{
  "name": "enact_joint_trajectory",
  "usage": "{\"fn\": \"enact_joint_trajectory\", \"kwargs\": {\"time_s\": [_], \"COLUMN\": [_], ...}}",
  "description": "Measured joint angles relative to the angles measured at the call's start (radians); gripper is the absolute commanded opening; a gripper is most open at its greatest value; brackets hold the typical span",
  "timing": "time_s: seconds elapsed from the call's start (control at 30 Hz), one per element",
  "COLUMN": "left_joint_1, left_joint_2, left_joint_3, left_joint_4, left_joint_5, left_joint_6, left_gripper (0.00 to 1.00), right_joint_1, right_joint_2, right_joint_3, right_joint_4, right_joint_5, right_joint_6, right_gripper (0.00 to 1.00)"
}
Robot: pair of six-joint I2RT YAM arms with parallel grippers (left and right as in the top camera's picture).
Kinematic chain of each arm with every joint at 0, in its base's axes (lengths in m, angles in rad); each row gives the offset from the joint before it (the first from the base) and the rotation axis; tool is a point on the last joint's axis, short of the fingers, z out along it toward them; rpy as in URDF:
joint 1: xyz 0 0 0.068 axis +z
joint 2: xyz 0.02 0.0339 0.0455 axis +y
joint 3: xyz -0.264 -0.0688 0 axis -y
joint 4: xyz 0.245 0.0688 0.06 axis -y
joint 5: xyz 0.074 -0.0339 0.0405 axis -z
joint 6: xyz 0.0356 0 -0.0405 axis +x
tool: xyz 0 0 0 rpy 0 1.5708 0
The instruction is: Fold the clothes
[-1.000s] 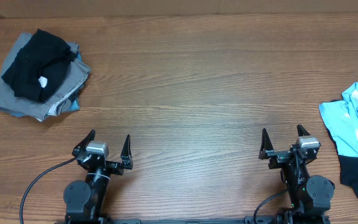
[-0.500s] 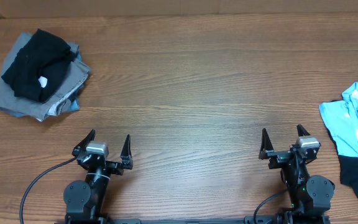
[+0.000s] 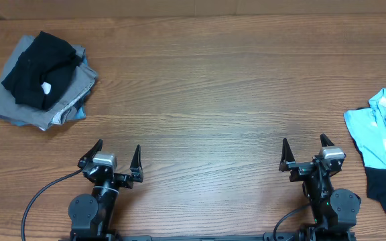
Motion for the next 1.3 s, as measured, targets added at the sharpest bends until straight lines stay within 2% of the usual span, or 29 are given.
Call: {"fn": "enact_joint_trajectory", "kwargs": {"time_s": [0.4,0.63,0.8,0.97,1.3], "left_joint_1": [0.000,0.000,0.000,0.000,0.000], "left_joint_2": [0.000,0.001,0.080,0.314,1.013], "left_joint_3": [0.000,0.024,0.171,0.464,1.139], "left_joint_4": [0.000,-0.053,-0.124,-0.224,-0.718], "left_joint_5": [0.000,-0.011,-0.041,-0.087,-0.100], "left_joint_6": [0.000,0.000,0.000,0.000,0.000], "left_gripper": [1.00,1.00,1.00,1.00,1.00], "right_joint_1": [0.000,0.000,0.000,0.000,0.000], "right_joint_2": [0.000,0.002,0.080,0.327,1.061], "right_joint_3": [0.000,0.032,0.159,0.429,1.078], "right_joint_4": [0.003,-0.051,-0.152,-0.272,-0.753], "right_joint_5": [-0.061,-0.114,-0.142,-0.168,-0.164], "right_joint_6": [0.010,0.204,0.280,0.307,0.310], "right_gripper": [1.00,1.00,1.00,1.00,1.00]}}
